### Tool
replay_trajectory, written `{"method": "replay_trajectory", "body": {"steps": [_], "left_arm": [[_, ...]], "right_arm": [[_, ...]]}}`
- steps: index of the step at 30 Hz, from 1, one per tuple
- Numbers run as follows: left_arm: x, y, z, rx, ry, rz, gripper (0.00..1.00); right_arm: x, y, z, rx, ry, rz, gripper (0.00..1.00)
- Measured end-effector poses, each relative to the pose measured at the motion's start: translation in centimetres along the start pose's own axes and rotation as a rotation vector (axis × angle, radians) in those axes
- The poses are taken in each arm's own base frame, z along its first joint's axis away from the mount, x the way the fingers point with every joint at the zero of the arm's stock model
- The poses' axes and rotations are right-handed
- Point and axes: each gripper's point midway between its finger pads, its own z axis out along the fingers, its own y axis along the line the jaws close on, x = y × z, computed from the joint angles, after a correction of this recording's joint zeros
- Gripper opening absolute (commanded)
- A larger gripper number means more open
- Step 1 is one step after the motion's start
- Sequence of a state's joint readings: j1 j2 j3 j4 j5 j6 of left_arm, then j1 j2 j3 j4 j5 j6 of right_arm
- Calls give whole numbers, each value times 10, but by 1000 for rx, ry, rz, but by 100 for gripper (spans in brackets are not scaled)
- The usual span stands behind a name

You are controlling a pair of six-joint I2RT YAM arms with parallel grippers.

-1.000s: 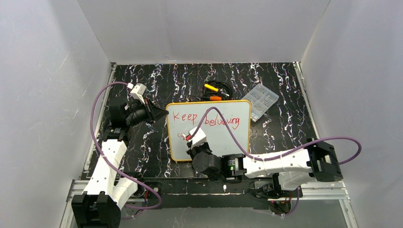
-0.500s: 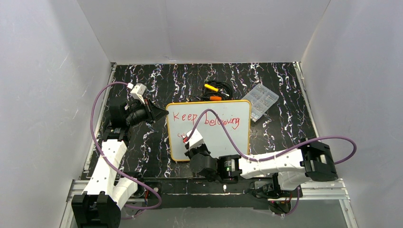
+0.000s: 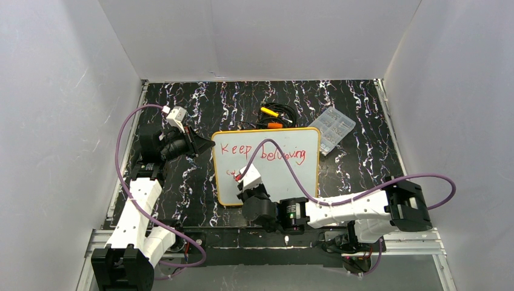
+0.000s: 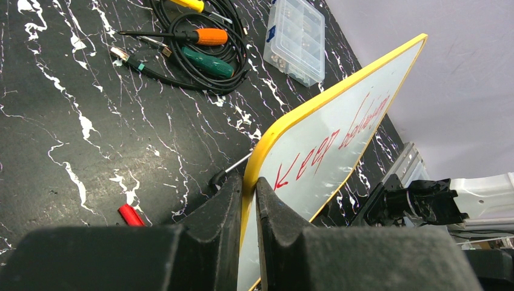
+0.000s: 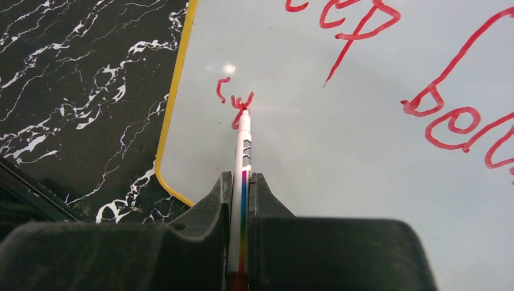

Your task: Write a sentence on the whiteboard

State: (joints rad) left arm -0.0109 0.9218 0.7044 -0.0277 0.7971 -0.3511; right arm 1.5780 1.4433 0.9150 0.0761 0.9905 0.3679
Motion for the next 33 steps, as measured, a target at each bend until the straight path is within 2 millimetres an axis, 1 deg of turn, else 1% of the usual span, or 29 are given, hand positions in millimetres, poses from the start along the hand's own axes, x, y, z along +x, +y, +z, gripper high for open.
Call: {"method": "replay_trajectory", "body": {"steps": [8,13,15,21,24,28,33], "left_arm": [[0,0,0,0,0,0,0],[0,0,0,0,0,0,0],[0,0,0,0,0,0,0],[0,0,0,0,0,0,0],[0,0,0,0,0,0,0],[0,0,0,0,0,0,0],[0,0,0,0,0,0,0]], "right_arm": [[-4,-11,-5,27,0,2,1],[-7,-10,-9,-9,-12,-9,1],[-8,-7,-11,-40,-19,-14,1],[-16,13,-11,-118,-49,-14,1],[-9,20,-6,-118,-36,-37,1],[2,22,0,-105,-13,-66,1],[2,21,1,-92,-11,-71,1]]}}
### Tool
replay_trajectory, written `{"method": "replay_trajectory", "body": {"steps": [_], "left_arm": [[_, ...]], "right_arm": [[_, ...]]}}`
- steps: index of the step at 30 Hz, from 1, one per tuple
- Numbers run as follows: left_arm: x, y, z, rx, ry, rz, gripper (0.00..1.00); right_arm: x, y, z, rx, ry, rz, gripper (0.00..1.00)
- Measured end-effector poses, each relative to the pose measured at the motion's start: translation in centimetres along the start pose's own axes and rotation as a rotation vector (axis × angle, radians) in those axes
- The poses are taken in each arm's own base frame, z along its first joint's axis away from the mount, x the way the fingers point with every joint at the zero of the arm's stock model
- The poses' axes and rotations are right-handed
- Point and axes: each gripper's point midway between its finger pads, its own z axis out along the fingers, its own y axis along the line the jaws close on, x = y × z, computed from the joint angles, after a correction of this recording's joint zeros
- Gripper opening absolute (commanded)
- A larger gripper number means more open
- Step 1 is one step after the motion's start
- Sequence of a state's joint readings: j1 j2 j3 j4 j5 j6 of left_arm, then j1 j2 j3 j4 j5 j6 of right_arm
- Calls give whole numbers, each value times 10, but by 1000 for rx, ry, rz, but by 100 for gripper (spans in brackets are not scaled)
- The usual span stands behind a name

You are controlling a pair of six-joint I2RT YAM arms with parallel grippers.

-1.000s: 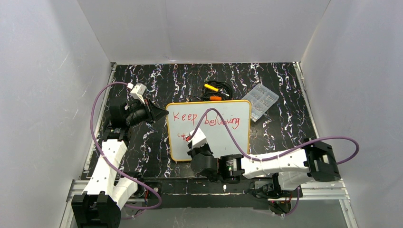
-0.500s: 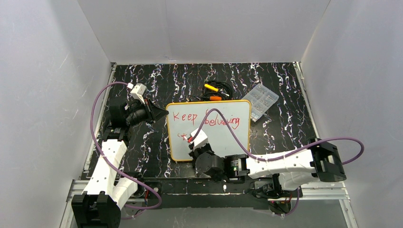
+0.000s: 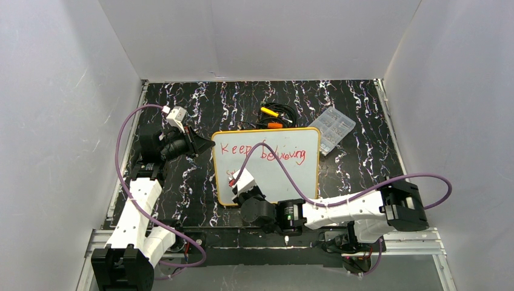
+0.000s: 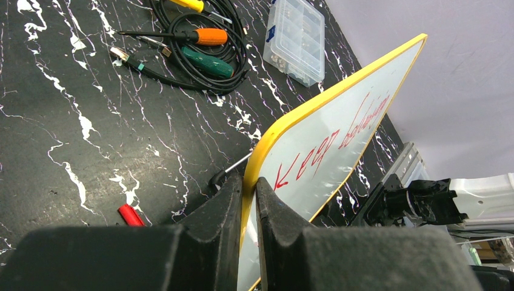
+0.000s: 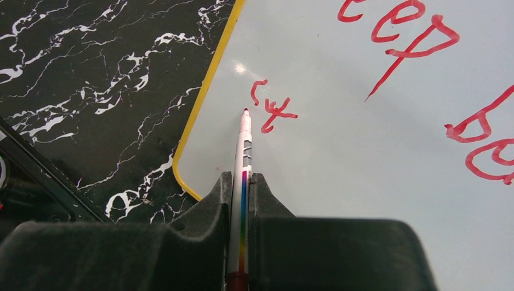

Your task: Write a sentence on the whiteboard

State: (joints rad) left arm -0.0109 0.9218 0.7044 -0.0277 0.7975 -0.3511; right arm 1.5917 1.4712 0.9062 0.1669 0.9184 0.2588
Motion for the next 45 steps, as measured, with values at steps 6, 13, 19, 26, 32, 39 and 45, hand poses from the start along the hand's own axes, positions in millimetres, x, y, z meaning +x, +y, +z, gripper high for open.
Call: {"method": "replay_trajectory", "body": {"steps": [6,13,19,26,32,39,45], "left_arm": [[0,0,0,0,0,0,0],[0,0,0,0,0,0,0],[0,0,0,0,0,0,0],[0,0,0,0,0,0,0],[0,0,0,0,0,0,0],[0,0,0,0,0,0,0],[0,0,0,0,0,0,0]], "right_arm": [[-2,-3,0,14,-5,2,1],[0,-6,1,30,3,-2,1],[3,-6,1,29,15,4,1],[8,1,3,6,32,2,1],[9,10,8,-15,36,-5,1],[-3,15,8,-46,2,9,1],[-26,9,-3,-55,-40,61,1]]}}
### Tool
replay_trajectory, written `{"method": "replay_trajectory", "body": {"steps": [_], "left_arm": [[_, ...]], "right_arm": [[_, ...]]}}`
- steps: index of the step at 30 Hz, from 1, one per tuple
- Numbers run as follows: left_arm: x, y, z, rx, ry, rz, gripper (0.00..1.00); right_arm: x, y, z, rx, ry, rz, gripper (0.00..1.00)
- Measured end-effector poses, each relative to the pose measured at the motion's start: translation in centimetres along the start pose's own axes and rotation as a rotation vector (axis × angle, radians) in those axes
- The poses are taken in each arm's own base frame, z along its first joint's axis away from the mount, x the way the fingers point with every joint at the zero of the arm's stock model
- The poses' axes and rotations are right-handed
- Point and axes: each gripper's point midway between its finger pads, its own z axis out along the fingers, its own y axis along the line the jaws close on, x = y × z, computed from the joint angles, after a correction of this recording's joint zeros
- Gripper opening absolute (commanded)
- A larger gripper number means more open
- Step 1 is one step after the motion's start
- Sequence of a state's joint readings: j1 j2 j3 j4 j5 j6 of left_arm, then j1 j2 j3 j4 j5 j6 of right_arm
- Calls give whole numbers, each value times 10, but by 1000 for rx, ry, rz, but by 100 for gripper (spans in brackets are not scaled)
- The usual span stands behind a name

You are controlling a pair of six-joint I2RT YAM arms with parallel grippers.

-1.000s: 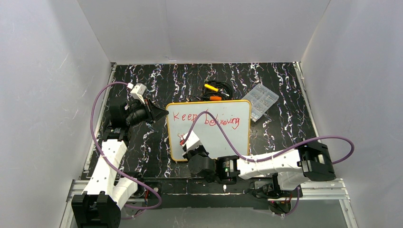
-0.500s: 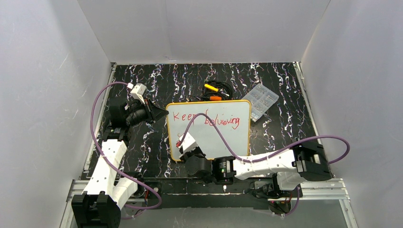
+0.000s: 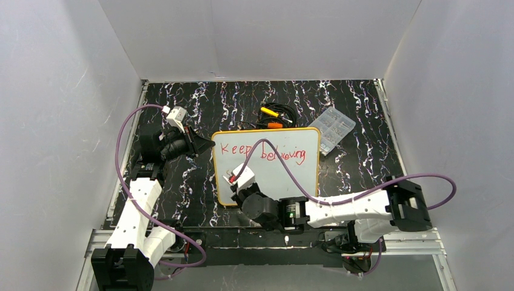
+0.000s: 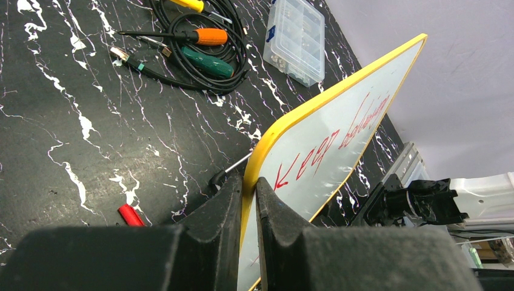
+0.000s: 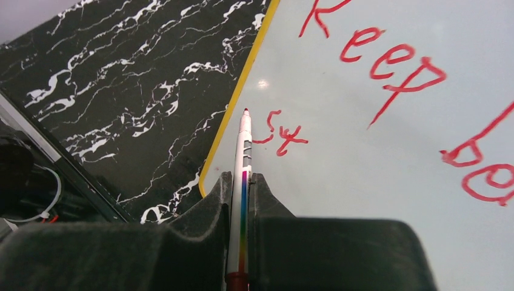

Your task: Write a sentence on the whiteboard

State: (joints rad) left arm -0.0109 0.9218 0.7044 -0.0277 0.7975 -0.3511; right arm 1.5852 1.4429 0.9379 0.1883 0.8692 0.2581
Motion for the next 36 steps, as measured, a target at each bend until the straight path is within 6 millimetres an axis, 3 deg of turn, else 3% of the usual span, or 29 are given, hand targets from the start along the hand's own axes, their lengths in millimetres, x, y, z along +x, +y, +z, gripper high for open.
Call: {"method": "replay_trajectory", "body": {"steps": [6,14,36], "left_arm": [[0,0,0,0,0,0,0],[0,0,0,-1,0,0,0],[0,2,1,-5,2,0,0]], "right_arm": [[-12,-14,-13,18,-18,33,1],[10,-35,-24,57,26,17,1],[19,-53,-13,123,40,22,1]]}}
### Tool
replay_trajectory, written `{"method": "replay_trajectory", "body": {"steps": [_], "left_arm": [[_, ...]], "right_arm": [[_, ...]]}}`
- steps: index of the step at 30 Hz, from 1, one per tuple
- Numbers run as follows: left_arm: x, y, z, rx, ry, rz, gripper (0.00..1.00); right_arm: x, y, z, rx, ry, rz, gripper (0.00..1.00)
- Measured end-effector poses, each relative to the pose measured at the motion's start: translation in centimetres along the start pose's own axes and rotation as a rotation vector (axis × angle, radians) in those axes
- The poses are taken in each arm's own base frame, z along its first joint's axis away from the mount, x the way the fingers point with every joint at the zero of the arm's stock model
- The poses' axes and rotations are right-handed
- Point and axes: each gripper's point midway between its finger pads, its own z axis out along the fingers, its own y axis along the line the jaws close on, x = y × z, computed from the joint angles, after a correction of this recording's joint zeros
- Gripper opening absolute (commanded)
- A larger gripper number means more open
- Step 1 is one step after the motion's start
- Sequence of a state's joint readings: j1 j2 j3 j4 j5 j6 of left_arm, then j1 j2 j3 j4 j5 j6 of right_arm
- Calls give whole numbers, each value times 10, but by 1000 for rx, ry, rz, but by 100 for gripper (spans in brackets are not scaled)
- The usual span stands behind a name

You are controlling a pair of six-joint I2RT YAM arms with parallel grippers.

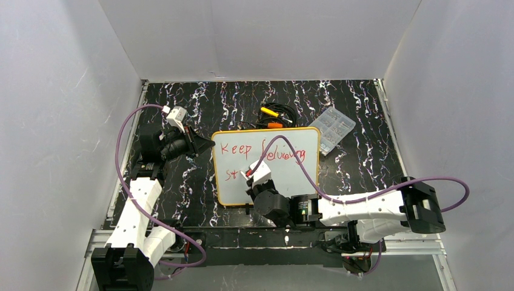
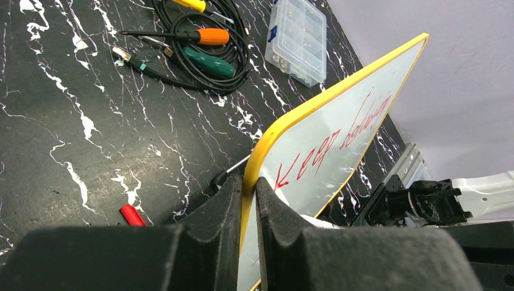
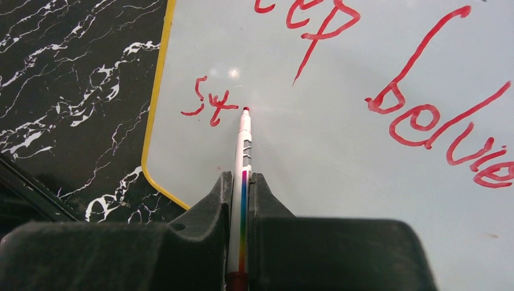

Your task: Write a sentence on the whiteboard

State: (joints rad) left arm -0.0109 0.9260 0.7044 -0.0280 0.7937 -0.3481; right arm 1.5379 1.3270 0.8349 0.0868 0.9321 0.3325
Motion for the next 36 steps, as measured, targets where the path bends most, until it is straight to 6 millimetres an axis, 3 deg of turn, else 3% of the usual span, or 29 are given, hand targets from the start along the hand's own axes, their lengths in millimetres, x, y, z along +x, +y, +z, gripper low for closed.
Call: {"method": "replay_trajectory", "body": {"steps": [22,36], "left_arm": [[0,0,0,1,1,1,0],[0,-1,0,1,2,0,0]], "right_arm": [[14,6,-6,-35,58,23,1],[9,-1,-5,11,29,20,1]]}}
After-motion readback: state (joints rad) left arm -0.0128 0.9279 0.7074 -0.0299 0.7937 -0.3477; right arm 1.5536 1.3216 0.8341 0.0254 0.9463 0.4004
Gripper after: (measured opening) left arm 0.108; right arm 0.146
